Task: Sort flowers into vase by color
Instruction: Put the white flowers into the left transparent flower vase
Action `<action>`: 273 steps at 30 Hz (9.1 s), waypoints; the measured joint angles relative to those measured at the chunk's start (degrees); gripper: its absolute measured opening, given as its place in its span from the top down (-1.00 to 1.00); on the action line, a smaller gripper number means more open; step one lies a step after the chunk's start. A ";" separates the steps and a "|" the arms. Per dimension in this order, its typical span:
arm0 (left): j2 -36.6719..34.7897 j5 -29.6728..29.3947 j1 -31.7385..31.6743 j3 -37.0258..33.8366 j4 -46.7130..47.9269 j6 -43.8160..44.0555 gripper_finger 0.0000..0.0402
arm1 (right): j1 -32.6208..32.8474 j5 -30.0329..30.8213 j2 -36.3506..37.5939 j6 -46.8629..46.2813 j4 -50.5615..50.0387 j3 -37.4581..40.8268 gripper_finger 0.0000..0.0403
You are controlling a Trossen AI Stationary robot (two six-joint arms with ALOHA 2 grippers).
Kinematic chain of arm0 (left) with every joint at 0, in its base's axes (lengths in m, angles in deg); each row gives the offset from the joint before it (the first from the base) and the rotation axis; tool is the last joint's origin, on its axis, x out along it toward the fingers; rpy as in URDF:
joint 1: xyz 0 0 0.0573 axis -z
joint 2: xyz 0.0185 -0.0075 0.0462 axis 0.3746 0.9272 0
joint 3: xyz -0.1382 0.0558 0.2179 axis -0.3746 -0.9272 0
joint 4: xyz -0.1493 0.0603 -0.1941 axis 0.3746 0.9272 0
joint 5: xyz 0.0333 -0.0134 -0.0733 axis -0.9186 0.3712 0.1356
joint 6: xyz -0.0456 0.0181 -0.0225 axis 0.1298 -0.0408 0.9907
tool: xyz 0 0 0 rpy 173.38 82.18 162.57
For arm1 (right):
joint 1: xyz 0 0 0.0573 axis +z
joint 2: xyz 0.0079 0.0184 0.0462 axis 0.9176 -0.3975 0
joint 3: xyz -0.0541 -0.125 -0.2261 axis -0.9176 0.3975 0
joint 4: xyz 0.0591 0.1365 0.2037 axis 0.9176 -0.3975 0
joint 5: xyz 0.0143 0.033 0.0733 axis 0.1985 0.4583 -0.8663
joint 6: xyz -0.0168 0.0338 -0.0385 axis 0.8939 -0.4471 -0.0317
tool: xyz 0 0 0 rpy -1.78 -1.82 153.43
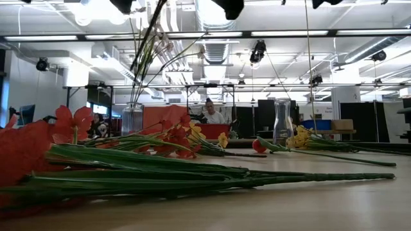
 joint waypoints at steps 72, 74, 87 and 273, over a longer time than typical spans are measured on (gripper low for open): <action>-30.84 3.45 -16.24 -6.81 54.07 18.62 -0.54 | -23.65 -5.31 -18.97 5.96 -23.29 -37.73 0.94; -31.16 7.07 -17.79 -7.05 52.36 16.46 -0.52 | -23.63 -6.90 -18.96 5.94 -24.01 -37.73 0.94; -42.42 9.63 -22.53 -18.52 45.72 7.92 -0.49 | -22.66 -10.58 -18.96 6.13 -24.26 -36.85 0.94; 9.49 22.40 -56.99 -35.23 -25.56 11.50 -0.04 | -24.28 -4.39 -30.39 11.82 -2.13 -37.86 0.94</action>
